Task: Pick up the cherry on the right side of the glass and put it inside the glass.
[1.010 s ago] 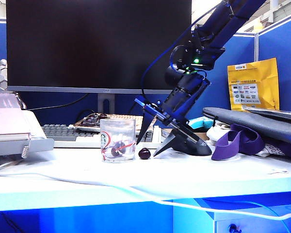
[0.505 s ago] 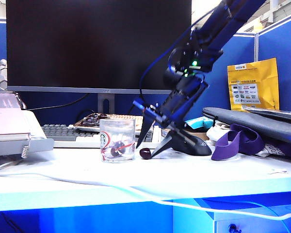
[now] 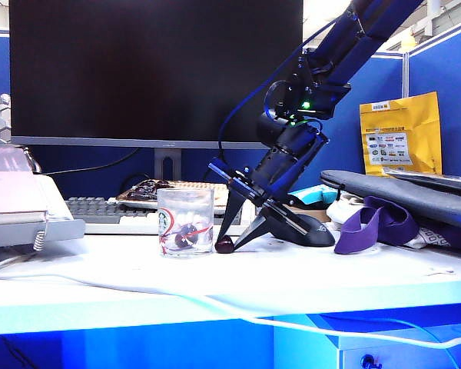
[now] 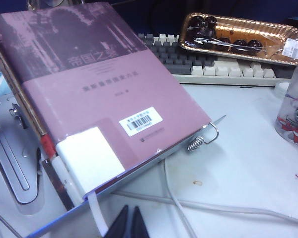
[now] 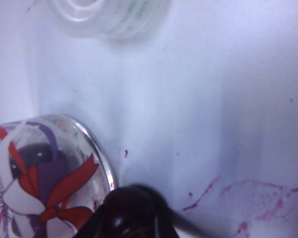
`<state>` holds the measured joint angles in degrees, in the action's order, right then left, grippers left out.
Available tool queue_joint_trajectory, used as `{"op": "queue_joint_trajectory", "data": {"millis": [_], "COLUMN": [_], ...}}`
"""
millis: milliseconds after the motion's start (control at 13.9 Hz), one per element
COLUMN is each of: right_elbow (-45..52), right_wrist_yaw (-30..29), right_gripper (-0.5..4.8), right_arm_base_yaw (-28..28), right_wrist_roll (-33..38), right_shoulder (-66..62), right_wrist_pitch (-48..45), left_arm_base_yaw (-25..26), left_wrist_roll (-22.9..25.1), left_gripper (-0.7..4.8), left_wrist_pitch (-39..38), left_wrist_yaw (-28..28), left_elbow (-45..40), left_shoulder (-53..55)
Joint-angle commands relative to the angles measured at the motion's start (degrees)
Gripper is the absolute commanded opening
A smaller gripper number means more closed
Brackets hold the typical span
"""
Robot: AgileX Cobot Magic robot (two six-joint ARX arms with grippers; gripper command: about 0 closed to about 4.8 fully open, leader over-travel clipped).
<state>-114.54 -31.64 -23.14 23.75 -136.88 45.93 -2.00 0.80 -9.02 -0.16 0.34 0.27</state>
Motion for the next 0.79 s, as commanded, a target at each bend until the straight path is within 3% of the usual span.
{"op": "queue_joint_trajectory", "data": {"millis": [72, 794], "right_elbow": [-2.9, -23.2], "right_wrist_yaw": [0.6, 4.6], "right_gripper": [1.33, 1.31], "right_arm_base_yaw": [-0.1, 1.5], "right_wrist_roll": [0.0, -5.6], "right_shoulder": [0.0, 0.0], "right_wrist_pitch": [0.1, 13.9], "left_arm_base_yaw": [0.0, 0.0], "left_wrist_roll": [0.2, 0.2], "left_gripper": [-0.05, -0.05], "left_wrist_pitch": [-0.7, -0.7], "left_wrist_yaw": [0.2, 0.2], "left_elbow": [0.0, 0.0], "left_shoulder": [-0.2, -0.2]}}
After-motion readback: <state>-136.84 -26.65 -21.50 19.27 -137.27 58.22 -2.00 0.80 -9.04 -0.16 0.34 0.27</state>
